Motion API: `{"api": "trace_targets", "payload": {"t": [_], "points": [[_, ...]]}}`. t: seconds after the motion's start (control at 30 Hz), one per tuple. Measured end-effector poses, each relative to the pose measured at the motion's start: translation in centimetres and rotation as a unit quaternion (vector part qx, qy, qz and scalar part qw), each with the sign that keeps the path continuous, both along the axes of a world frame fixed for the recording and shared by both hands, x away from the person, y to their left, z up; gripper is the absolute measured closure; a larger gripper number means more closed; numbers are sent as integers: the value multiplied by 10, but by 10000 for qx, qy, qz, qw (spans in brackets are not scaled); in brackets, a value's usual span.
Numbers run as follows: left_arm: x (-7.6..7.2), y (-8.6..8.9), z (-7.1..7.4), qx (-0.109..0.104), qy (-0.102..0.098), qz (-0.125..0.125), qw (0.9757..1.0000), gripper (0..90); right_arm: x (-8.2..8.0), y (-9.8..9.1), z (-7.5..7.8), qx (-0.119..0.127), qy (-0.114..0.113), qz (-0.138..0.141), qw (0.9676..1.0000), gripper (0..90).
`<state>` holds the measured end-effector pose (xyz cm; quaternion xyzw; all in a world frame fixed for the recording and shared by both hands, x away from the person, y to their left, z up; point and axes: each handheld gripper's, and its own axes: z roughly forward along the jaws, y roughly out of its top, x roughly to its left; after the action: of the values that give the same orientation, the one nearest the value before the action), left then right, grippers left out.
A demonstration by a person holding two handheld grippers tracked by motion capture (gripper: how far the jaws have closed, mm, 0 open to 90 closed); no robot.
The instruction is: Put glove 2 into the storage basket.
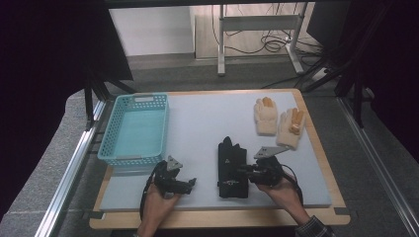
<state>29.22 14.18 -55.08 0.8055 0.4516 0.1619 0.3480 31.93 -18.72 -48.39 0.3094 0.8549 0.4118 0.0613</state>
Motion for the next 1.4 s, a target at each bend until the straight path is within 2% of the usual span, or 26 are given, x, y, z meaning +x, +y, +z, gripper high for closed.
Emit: {"api": "trace_targets", "payload": {"t": [0.1,0.23,0.53,0.63,0.87,0.97,1.1,1.2,1.4], "points": [[0,0,0,20,8,-17,10000,37,3,-15,-3,-83,-84,-142,9998,765],[0,0,0,17,8,-17,10000,37,0,-29,-21,-306,-93,-124,9994,880],[-2,1,1,26,-25,-16,10000,59,-9,-28,-42,-348,-24,70,9994,884],[-4,4,1,23,3,-35,10000,56,-10,-26,-45,-270,9,99,9996,884],[-6,14,0,85,47,-34,9999,15,-11,-11,-47,-234,5,218,9995,884],[-8,21,0,185,7,-143,9997,0,-11,0,-48,-226,10,279,9994,883],[-8,27,-1,110,72,-66,9999,0,-11,17,-48,-286,-63,352,9990,880],[-9,27,-1,129,84,-54,9999,0,-9,28,-49,-316,-113,378,9987,875],[-9,27,-1,90,52,-33,9999,1,-5,46,-48,-410,-152,407,9982,870]]}}
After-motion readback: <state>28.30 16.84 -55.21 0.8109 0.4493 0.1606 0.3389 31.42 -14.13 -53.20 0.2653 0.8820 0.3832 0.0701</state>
